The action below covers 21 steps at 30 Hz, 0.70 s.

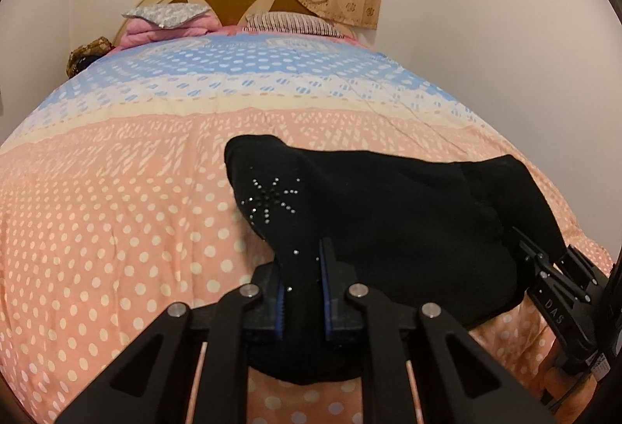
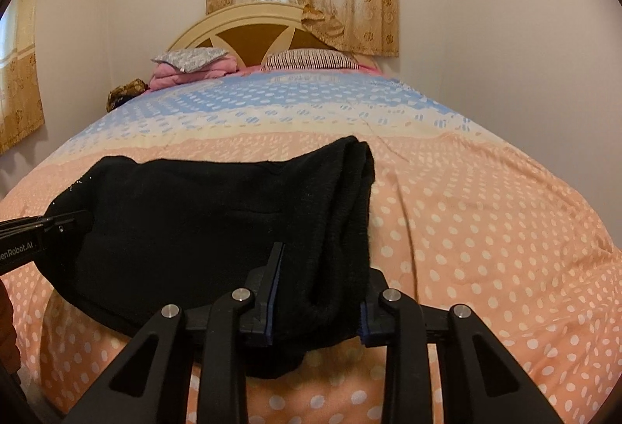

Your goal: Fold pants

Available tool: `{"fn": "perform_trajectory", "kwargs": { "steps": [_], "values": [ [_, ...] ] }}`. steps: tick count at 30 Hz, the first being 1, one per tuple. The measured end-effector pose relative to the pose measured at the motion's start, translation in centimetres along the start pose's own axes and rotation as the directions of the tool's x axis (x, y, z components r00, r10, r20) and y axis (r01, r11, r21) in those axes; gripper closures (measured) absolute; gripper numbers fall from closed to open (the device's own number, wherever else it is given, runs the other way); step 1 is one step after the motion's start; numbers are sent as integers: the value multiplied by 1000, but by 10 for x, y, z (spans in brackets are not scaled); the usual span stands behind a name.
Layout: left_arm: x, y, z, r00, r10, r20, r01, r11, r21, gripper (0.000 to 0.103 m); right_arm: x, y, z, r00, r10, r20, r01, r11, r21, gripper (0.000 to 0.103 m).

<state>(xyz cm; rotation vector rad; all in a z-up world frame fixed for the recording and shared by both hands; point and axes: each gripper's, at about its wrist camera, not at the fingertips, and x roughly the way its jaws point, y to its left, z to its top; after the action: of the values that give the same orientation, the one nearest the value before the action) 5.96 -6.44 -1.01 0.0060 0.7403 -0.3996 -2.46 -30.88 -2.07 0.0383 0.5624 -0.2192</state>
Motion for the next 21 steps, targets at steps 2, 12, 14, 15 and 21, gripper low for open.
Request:
{"fn": "perform_trajectory", "kwargs": {
  "steps": [2, 12, 14, 15, 21],
  "values": [
    [-4, 2, 1, 1000, -2, 10, 2, 1000, 0, 89, -4, 4, 0, 1000, -10, 16, 10, 1000, -17, 72],
    [-9, 9, 4, 1000, -10, 14, 10, 1000, 4, 89, -13, 6, 10, 1000, 0, 25, -1, 1000, 20, 72],
    [-13, 13, 7, 1000, -14, 21, 14, 1000, -4, 89, -15, 10, 14, 1000, 0, 31, 0, 1000, 18, 72],
    [-15, 15, 7, 1000, -14, 25, 14, 1000, -6, 89, -17, 13, 16, 999, 0, 35, -1, 1000, 11, 72],
    [-28, 32, 13, 998, 8, 61, -6, 1000, -26, 89, -21, 29, 29, 998, 33, 62, -32, 999, -14, 73]
  ]
}}
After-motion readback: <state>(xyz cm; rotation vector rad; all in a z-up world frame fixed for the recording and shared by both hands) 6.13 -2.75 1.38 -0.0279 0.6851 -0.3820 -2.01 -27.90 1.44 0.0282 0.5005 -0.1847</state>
